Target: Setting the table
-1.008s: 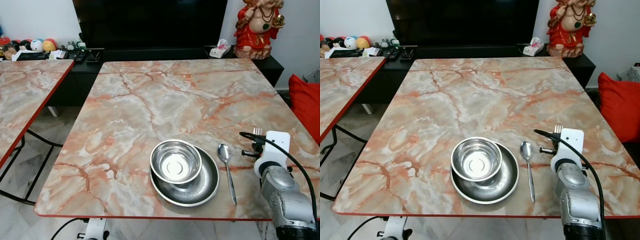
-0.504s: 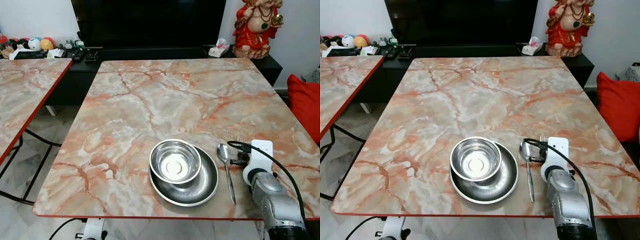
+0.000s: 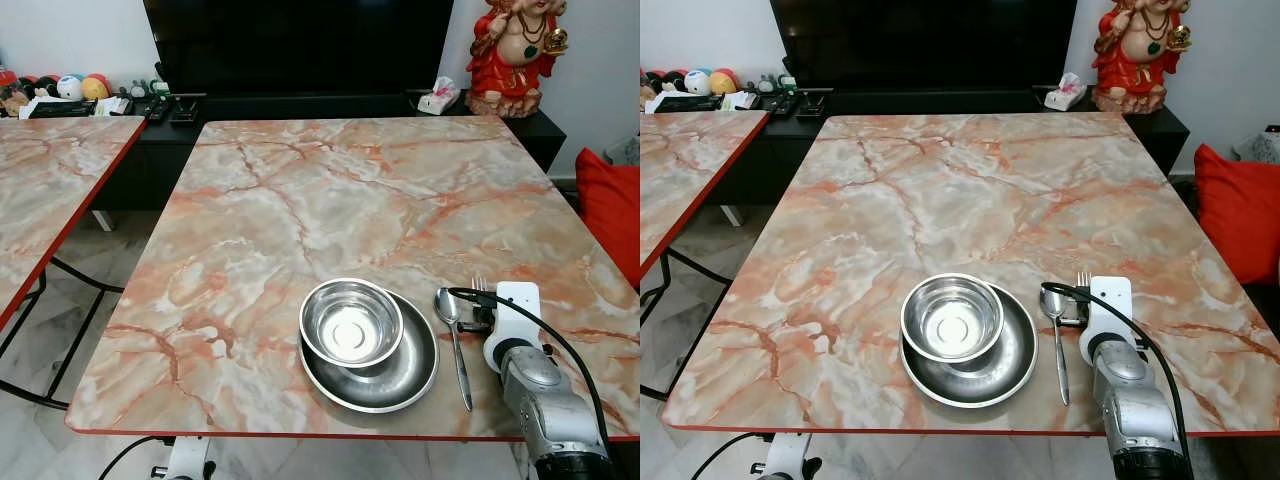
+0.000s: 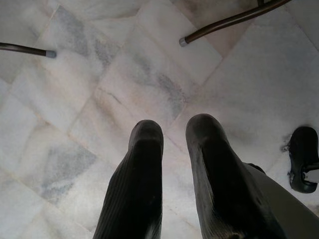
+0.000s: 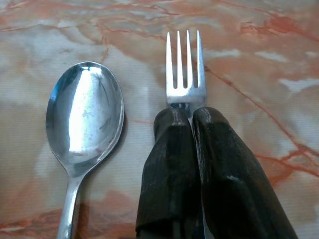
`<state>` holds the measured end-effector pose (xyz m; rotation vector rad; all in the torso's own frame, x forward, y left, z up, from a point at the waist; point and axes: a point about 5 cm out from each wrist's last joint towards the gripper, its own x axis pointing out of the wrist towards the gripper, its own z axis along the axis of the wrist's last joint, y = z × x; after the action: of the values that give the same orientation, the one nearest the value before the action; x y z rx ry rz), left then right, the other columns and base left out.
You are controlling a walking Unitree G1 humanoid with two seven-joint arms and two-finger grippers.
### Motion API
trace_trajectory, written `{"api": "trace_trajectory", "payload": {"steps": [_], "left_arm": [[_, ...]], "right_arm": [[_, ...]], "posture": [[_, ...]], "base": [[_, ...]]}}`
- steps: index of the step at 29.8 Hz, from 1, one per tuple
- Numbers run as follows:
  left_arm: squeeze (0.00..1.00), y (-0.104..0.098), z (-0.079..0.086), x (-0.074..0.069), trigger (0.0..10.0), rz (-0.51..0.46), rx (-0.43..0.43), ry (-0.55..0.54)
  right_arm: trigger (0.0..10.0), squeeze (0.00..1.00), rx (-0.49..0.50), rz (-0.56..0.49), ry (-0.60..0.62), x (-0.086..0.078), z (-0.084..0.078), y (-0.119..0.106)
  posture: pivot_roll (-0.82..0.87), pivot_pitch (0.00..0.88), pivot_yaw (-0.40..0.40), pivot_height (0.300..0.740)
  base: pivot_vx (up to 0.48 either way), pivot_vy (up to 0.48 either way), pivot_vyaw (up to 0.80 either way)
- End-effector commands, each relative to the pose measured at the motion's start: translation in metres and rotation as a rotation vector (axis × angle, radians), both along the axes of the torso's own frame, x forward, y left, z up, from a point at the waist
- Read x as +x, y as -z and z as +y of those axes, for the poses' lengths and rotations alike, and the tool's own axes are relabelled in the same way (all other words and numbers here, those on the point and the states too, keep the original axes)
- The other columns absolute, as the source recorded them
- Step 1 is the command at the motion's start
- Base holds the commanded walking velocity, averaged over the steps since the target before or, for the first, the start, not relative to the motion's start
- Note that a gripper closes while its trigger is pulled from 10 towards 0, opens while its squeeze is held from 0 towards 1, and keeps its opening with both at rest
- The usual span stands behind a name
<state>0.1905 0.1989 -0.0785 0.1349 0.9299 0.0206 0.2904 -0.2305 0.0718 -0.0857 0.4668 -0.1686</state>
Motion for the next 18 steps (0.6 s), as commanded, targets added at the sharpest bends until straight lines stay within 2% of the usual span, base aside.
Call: {"api": "trace_trajectory", "payload": {"steps": [1,18], "left_arm": [[0.0,0.0013,0.0004,-0.0024,10.0,0.012,0.002,-0.002],[0.0,0.001,-0.0015,-0.0012,10.0,0.01,0.0,0.006]], "right_arm": [[10.0,0.0,-0.008,0.003,-0.015,0.0005,0.0053,0.0025],[10.0,0.0,-0.01,0.018,0.003,-0.0031,0.0058,0.0077]], "posture": [[0.0,0.0,0.023,0.74],[0.01,0.0,0.028,0.74]], "base": [[0.0,0.0,0.0],[0.0,0.0,0.0]]}}
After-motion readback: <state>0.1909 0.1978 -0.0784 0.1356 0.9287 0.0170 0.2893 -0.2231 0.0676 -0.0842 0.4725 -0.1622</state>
